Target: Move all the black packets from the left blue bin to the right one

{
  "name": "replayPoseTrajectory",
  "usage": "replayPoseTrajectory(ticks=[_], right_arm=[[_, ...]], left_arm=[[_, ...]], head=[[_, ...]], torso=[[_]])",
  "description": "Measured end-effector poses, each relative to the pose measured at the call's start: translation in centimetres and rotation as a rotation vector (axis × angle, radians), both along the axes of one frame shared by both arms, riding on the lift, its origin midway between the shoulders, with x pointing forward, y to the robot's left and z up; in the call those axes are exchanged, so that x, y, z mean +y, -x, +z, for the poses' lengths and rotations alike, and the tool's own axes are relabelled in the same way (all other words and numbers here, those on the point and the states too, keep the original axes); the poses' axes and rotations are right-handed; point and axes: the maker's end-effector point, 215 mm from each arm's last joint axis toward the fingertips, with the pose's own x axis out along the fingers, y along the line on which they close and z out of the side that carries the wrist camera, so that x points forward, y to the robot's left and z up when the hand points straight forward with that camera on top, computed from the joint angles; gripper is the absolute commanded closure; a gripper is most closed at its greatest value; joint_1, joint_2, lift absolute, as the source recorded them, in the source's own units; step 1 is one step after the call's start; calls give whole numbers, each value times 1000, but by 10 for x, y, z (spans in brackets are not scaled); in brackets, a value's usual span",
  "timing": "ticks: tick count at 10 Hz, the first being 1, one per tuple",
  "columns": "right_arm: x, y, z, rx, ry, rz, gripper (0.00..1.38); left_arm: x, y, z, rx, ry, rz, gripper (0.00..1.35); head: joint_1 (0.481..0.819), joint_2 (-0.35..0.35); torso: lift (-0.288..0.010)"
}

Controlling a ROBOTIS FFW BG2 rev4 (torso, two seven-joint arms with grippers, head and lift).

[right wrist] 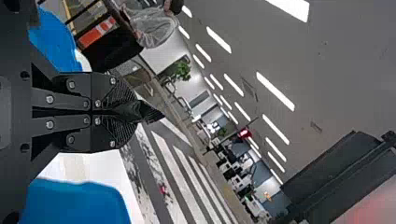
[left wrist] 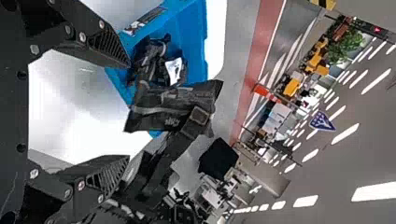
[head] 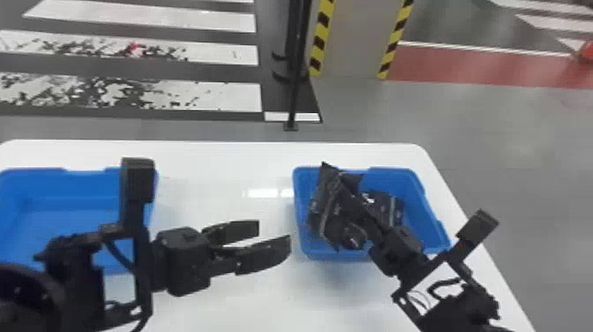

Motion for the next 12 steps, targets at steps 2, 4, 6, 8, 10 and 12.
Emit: replayPoseTrajectory(ticks=[2, 4, 6, 8, 10, 12], right_arm=[[-59, -25, -7, 4, 80, -91, 1283], [-107, -43, -18, 37, 129, -154, 1248], [-122, -51, -50, 135, 116, -138, 562], [-148, -52, -63, 157, 168, -186, 71], [-195, -35, -58, 115, 300, -308, 127], [-199, 5, -44, 52, 411, -364, 128]], left_arm=[[8, 27, 6, -26, 8, 19, 145], [18, 41, 10, -28, 32, 75, 145], [28, 42, 6, -8, 42, 114, 147], [36, 36, 9, -30, 36, 130, 147], [53, 31, 13, -67, 25, 174, 147], [92, 25, 18, -155, -23, 276, 147]], head=[[695, -253], [695, -316], [695, -322], [695, -334], [695, -350], [695, -350]], torso=[[-137], [-137], [-137], [-137], [-137], [-137]])
